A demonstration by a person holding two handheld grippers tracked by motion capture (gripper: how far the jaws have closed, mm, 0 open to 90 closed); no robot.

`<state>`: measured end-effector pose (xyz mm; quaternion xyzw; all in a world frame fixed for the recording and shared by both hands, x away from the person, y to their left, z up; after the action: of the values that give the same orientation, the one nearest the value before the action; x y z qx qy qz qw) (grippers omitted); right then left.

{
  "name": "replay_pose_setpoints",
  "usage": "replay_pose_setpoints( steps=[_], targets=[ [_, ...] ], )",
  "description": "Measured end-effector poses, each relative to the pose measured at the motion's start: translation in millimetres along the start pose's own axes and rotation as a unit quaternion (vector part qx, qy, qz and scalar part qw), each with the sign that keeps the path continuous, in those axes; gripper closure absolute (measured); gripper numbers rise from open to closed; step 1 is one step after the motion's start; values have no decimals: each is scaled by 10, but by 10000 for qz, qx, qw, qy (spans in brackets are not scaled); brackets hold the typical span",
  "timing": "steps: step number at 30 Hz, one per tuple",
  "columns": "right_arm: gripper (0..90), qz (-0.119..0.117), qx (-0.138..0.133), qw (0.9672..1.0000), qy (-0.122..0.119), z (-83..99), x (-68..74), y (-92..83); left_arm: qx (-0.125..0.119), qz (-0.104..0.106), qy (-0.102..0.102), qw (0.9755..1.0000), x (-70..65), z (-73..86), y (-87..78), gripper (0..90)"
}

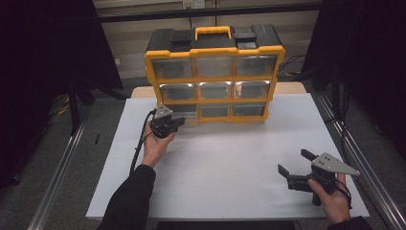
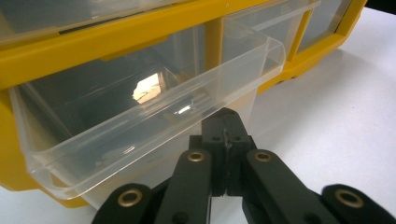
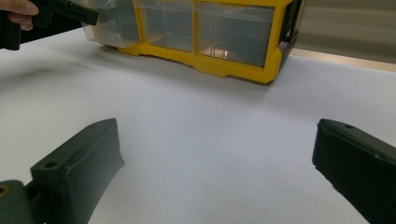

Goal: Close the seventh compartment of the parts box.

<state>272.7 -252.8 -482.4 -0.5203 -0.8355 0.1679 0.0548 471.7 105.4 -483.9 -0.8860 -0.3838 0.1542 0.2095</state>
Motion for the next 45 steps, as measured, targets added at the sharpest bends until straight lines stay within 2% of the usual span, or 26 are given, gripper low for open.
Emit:
replay_pose_setpoints(
  steps=[6,7,8,12,14,24,32,33,40,45],
  targets=[
    [11,1,3,10000,-1,1,0,-1,26,-46,-47,10000,16,-3,8,900],
    [11,-1,3,10000,-10,1,-1,-1,31,-78,19,10000,31,-8,8,900],
    [11,3,3,10000,-4,1,-1,-1,15,-82,-42,10000,24,-9,12,900],
    [11,-8,5,10000,2,1,2,-1,4,-24,-24,10000,20,-16,22,900],
    [11,3,5,10000,-2,1,0,-1,66,-81,40,9999,31,-17,21,900],
    [11,-6,2,10000,-11,0,4,-2,3,-93,-92,9999,44,-21,64,900],
    [11,-1,2,10000,-7,1,3,-5,15,-161,-92,9998,74,-34,75,900],
    [11,-3,4,10000,-3,0,4,-5,13,-177,-42,9998,83,-37,77,900],
    [11,13,-6,10000,-13,1,0,-9,-49,-101,-142,9998,78,-51,108,900],
    [11,2,-1,10000,-16,2,0,-10,-39,-128,-98,9999,102,-58,114,900]
  ],
)
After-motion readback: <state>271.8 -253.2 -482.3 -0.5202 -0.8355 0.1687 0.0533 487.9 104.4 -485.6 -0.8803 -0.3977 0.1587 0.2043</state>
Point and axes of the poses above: each handheld gripper's, and its own axes: y roughly forward along the jaws, z roughly out of its underside, x roughly to its left, the point moved 8 cm from there along y, roughly forward along the jaws, and after that the axes turned 7 degrees about -y, right-handed, at the moved point
